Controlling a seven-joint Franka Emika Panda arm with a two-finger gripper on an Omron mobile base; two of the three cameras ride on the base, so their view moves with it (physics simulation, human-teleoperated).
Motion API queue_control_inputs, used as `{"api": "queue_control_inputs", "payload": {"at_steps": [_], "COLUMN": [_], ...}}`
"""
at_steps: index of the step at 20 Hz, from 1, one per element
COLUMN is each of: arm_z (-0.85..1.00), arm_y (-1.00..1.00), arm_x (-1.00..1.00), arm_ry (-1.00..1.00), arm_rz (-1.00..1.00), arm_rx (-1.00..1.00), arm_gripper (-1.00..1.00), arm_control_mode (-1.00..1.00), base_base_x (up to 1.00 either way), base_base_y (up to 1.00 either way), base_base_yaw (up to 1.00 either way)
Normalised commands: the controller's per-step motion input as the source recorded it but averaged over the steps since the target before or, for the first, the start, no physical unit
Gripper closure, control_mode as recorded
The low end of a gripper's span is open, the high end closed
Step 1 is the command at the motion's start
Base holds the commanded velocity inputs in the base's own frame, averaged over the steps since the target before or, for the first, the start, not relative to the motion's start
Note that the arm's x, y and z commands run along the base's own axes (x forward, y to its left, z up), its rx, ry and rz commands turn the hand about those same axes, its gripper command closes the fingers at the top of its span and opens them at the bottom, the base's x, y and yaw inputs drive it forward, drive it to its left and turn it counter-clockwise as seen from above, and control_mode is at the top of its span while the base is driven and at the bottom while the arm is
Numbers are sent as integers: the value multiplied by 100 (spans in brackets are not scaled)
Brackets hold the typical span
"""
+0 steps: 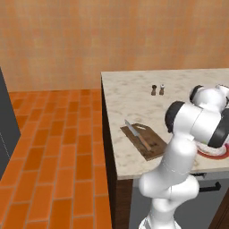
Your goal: Pick up the knife from the drawer and place it on the cutting board. Then place the meat from the plate to the cutting board.
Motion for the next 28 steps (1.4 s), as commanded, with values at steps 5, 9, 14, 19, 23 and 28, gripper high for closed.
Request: {"api": "queue_control_inputs", "payload": {"at_steps": [5, 9, 14, 19, 23, 28], "arm_z": [59, 12, -12, -37, -46, -34], "arm_y": [100, 96, 80, 79, 15, 0], "arm_x": [25, 54, 69, 53, 30, 40], "arm_ry": [0, 0, -1, 0, 0, 2], "arm_rz": [0, 1, 1, 0, 0, 0], "arm_rx": [0, 0, 0, -1, -6, -5], "arm_gripper": [100, 100, 100, 100, 100, 100], "arm_control_mode": [-100, -100, -100, -100, -100, -100], "base_base_x": [0, 0, 0, 0, 0, 0], "base_base_y": [0, 0, 0, 0, 0, 0], "base_base_yaw": [0, 0, 0, 0, 0, 0]}}
